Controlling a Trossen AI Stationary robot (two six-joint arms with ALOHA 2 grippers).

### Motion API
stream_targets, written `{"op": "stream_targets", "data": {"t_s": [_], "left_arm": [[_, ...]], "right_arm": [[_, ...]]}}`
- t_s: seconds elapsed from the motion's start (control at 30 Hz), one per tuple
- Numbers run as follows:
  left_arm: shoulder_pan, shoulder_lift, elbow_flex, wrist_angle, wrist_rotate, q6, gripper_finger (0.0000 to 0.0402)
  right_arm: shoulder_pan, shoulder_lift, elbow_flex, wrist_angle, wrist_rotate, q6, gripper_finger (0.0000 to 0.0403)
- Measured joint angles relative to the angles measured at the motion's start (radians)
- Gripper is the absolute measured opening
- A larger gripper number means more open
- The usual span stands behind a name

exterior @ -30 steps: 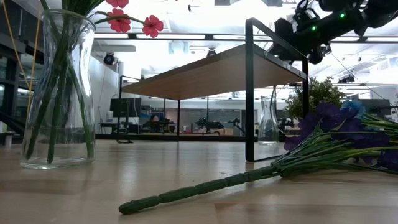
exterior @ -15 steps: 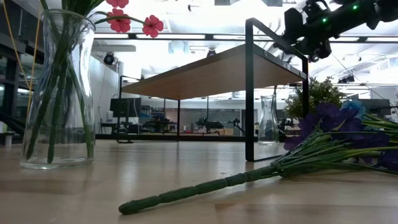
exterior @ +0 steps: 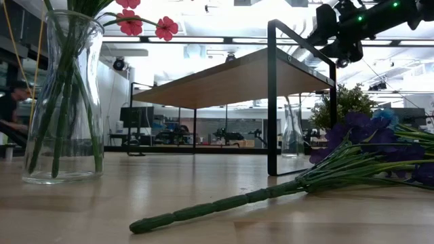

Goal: Pick and place flowers into a vace then onto a shelf
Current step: Put the blue flowers into the top transparent vase

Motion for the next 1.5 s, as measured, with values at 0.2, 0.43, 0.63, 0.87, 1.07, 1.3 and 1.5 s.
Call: {"op": "stream_targets", "data": {"t_s": [0.2, 0.43, 0.63, 0.87, 1.07, 1.3, 1.5], "left_arm": [[0.000, 0.000, 0.000, 0.000, 0.000, 0.000, 0.0272], [0.000, 0.000, 0.000, 0.000, 0.000, 0.000, 0.0271], [0.000, 0.000, 0.000, 0.000, 0.000, 0.000, 0.0272], [0.000, 0.000, 0.000, 0.000, 0.000, 0.000, 0.0270], [0.000, 0.000, 0.000, 0.000, 0.000, 0.000, 0.0273], [0.000, 0.000, 0.000, 0.000, 0.000, 0.000, 0.0269], [0.000, 0.000, 0.000, 0.000, 0.000, -0.003, 0.0273]], "right_arm": [[0.000, -0.001, 0.000, -0.008, -0.065, -0.003, 0.0269], [0.000, -0.005, 0.000, -0.009, -0.112, 0.000, 0.0271], [0.000, -0.051, 0.000, -0.010, -0.285, 0.000, 0.0272], [0.000, -0.155, 0.000, -0.058, -0.482, 0.048, 0.0272], [0.003, -0.250, 0.000, -0.064, -0.654, 0.111, 0.0271], [0.079, -0.347, 0.000, -0.055, -0.752, 0.162, 0.0273], [0.185, -0.367, 0.075, -0.050, -0.779, 0.156, 0.0272]]}}
